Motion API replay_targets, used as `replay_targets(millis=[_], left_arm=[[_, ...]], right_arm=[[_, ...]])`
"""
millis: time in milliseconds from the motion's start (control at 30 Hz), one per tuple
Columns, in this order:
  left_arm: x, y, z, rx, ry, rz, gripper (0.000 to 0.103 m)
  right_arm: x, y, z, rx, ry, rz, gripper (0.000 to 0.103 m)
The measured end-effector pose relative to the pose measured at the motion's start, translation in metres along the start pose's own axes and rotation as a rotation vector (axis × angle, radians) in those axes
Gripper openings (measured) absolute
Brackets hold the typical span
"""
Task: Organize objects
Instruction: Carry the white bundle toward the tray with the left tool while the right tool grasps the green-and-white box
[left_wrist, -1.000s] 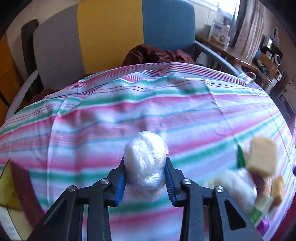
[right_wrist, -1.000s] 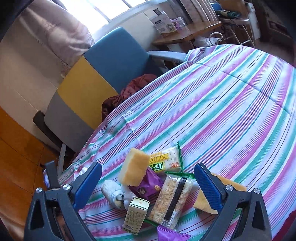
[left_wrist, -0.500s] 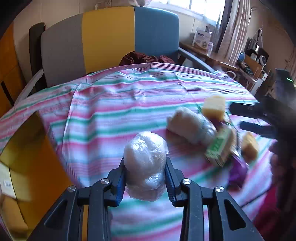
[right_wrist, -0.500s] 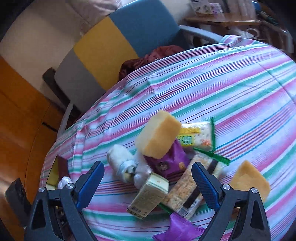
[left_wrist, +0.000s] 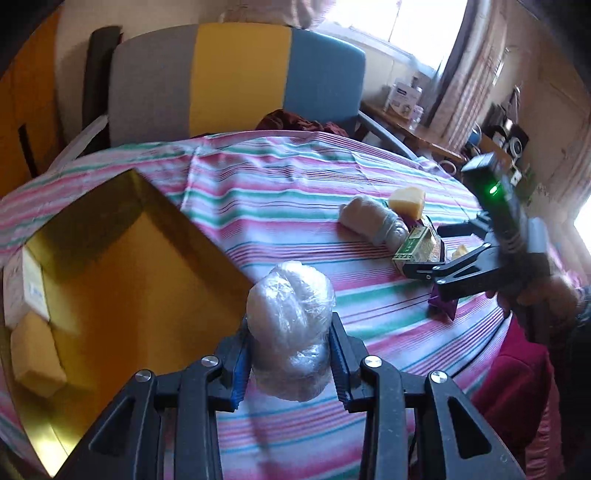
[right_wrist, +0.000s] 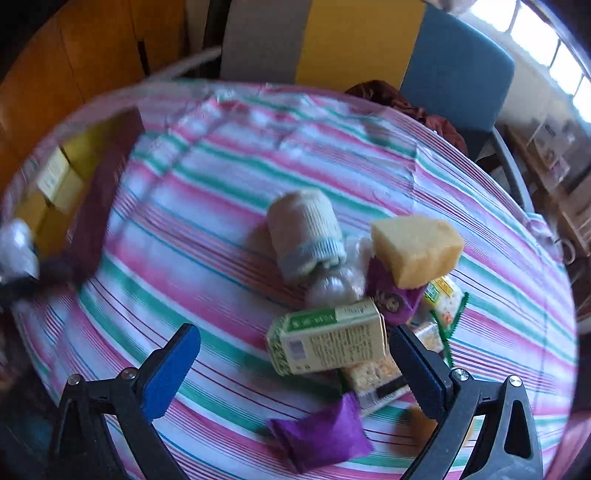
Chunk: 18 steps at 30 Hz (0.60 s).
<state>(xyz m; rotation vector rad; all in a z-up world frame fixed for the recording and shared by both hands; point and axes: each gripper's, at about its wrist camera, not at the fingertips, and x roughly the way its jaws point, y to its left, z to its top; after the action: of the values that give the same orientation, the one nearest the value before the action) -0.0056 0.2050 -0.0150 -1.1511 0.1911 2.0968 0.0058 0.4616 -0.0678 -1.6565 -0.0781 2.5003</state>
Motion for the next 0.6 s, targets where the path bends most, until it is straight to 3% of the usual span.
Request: replay_targets(millis=[100,133,167,267,600], left_arm=[[-0.013,0.014,-0.011,-0.045,-0.011,0.004,0.037],[-0.017,0.018,-0.013,-0.058,-0.016,0.008,0.037],[-0.021,0.022,-0.017,-0.072,-0.022,0.012,0.037],[-0.034,0.038,-0.027,-0.122,-0.039,0.034,0.037],[-0.096,0.129,-0.065,-0.371,-0.121,0.190,0.037]], right_arm=[[0.013,-0.007,-0.003,0.020,0.014,-0.014,0.101],[0.015,-0.008,-0.004,0.031,0.011,-0.029,0.093],[0.016,-0.012,-0.005,0.052,0.004,-0.037,0.076],[0.017,-0.021,-0.011,0.128,-0.040,0.010,0.075],[0.006,-0.015,-0.008,0.143,-0.110,0.017,0.075]])
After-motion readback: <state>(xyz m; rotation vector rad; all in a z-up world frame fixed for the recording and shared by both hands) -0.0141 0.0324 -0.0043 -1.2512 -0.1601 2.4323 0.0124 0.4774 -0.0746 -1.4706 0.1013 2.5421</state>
